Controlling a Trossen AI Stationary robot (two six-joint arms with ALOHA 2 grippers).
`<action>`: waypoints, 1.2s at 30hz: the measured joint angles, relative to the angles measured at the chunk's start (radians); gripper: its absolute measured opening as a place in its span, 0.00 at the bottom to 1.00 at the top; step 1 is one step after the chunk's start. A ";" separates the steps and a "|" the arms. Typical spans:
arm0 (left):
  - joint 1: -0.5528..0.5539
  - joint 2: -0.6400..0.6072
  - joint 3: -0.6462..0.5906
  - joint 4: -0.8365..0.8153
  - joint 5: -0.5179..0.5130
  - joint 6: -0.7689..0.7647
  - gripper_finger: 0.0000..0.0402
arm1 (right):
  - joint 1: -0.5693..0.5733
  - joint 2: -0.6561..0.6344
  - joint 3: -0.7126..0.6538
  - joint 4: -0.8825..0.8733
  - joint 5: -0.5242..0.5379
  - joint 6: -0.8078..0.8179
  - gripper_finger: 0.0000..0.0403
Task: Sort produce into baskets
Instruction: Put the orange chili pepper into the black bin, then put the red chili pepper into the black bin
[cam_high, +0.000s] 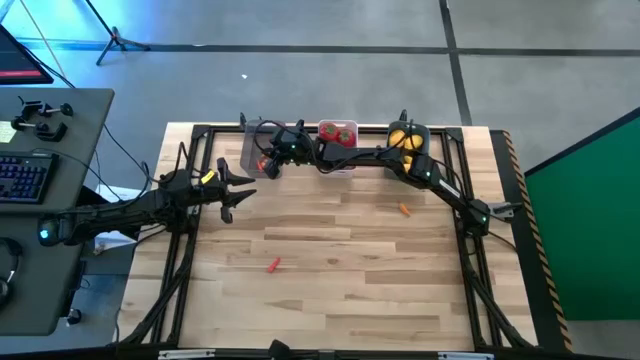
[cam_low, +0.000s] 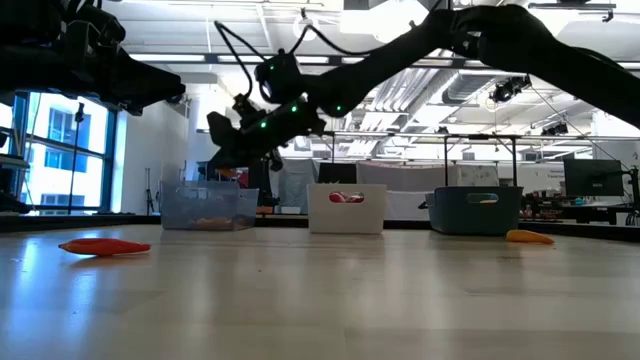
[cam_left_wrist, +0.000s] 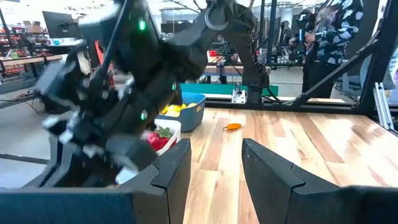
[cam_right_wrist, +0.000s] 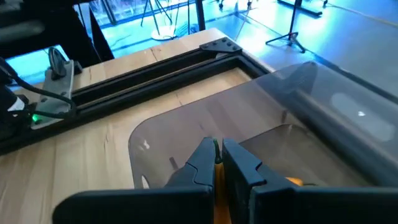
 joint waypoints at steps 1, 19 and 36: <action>0.000 0.000 0.000 0.000 0.000 0.000 0.33 | -0.002 0.010 0.000 0.016 -0.003 0.009 0.00; -0.001 0.000 0.000 -0.030 0.050 -0.038 0.33 | -0.005 0.043 0.000 0.039 0.020 0.056 0.36; -0.085 0.000 0.001 -0.083 0.047 -0.036 0.05 | 0.113 -0.019 -0.003 -0.117 0.209 -0.172 0.01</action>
